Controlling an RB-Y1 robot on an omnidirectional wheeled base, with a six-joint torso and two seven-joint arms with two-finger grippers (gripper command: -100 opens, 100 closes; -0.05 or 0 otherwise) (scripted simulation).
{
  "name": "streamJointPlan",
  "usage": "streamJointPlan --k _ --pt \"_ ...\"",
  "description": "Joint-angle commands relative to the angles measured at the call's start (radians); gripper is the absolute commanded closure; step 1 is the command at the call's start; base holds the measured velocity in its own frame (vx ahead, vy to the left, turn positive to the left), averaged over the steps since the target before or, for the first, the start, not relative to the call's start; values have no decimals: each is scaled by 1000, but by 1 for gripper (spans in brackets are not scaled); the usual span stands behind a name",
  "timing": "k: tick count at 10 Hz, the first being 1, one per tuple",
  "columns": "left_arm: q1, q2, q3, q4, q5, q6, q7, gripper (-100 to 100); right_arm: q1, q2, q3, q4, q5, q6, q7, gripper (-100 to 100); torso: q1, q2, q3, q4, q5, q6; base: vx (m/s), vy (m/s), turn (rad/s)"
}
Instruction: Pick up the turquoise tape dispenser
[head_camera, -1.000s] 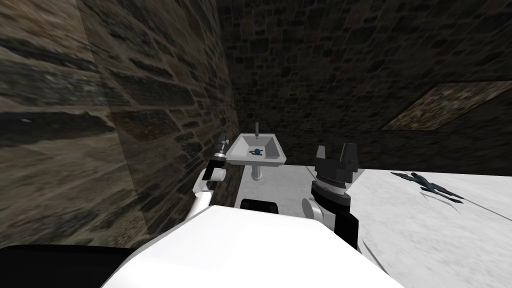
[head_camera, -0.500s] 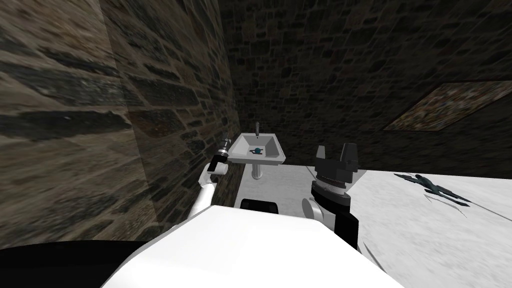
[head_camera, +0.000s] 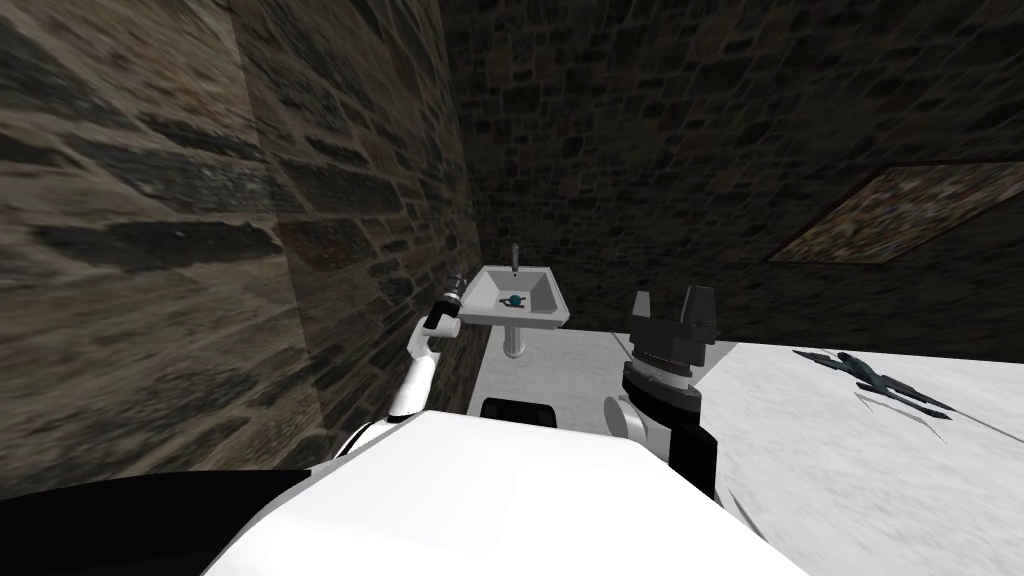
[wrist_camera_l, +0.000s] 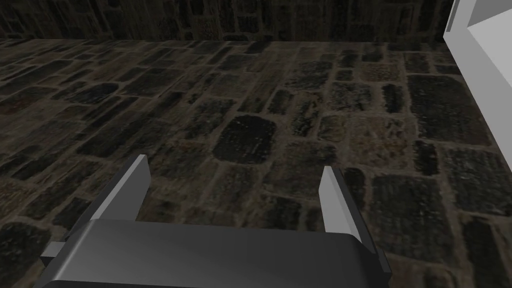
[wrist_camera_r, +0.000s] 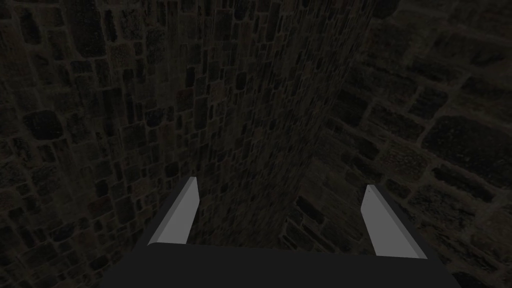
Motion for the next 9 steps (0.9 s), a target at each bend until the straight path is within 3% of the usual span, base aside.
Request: streamJointPlan --k 1,4,5,6,9 --pt "-50 -8 7 50 -4 50 14 -100 0 0 0 0 0 0 0 0 0 0 0 0 0 0 -16 -32 26" --pt "-128 -10 13 125 -4 111 30 -100 0 0 0 0 0 0 0 0 0 0 0 0 0 0 -8 -24 19" --pt "-128 -10 13 143 -4 111 30 -100 0 0 0 0 0 0 0 0 0 -1 0 0 0 0 1 -11 -2" --pt "-174 -12 19 185 -5 153 46 -100 0 0 0 0 0 0 0 0 1 -1 -1 0 0 0 5 -16 24" --pt "-237 -15 25 268 -6 217 63 -100 0 0 0 0 0 0 0 0 0 -2 -1 0 0 0 8 -25 15"
